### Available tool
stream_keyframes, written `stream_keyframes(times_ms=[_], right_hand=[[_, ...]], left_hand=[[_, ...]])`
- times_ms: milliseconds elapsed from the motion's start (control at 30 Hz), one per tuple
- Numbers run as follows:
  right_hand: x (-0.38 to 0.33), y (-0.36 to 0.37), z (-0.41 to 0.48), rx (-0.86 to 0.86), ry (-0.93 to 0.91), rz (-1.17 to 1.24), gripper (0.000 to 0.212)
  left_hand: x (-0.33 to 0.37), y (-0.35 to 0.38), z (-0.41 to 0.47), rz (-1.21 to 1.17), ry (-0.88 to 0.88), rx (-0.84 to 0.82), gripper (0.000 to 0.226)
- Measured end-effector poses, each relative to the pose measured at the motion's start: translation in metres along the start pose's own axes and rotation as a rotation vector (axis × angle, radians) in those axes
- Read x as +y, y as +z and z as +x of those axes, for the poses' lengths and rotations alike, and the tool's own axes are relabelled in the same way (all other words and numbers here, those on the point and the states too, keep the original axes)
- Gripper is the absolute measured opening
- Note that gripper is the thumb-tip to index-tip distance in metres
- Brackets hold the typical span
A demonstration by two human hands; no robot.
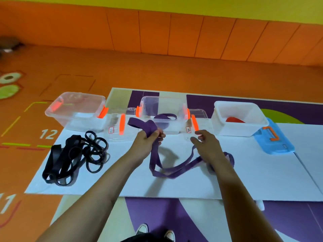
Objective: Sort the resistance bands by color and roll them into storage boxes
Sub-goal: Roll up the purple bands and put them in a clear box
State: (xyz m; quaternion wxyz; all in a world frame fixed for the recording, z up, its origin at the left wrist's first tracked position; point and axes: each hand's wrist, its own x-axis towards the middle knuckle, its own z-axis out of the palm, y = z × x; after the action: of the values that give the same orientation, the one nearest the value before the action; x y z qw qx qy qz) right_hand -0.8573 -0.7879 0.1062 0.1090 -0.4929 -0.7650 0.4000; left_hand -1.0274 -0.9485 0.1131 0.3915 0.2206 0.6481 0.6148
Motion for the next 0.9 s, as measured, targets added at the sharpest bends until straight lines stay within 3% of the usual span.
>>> stream_keyframes(times_ms=[67, 233, 367, 500, 600, 733, 900], right_hand=[[-0.032, 0.016, -0.008, -0.044, -0.101, 0.126, 0.031], [-0.083, 0.043, -0.02, -0.353, 0.05, 0.145, 0.068], [-0.079, 0.056, -0.024, -0.34, -0.037, 0.325, 0.038], [-0.078, 0.058, -0.028, -0.264, -0.133, 0.455, 0.014], [-0.082, 0.055, -0.034, -0.246, -0.159, 0.514, 0.015], [-0.078, 0.051, -0.034, -0.149, -0.22, 0.445, 0.017], [-0.075, 0.027, -0.024, 0.126, -0.388, 0.309, 0.022]], left_hand=[[-0.006, -0.004, -0.005, 0.109, -0.001, -0.075, 0.02], [-0.009, -0.008, -0.021, 0.434, 0.051, -0.297, 0.021], [-0.013, -0.018, -0.031, 0.493, -0.018, -0.366, 0.02], [-0.013, -0.027, -0.035, 0.359, -0.056, -0.237, 0.014], [-0.003, -0.032, -0.035, 0.224, -0.008, -0.107, 0.031], [0.021, -0.035, -0.033, 0.202, 0.117, 0.038, 0.007], [0.04, -0.052, -0.03, 0.269, 0.15, 0.116, 0.007]])
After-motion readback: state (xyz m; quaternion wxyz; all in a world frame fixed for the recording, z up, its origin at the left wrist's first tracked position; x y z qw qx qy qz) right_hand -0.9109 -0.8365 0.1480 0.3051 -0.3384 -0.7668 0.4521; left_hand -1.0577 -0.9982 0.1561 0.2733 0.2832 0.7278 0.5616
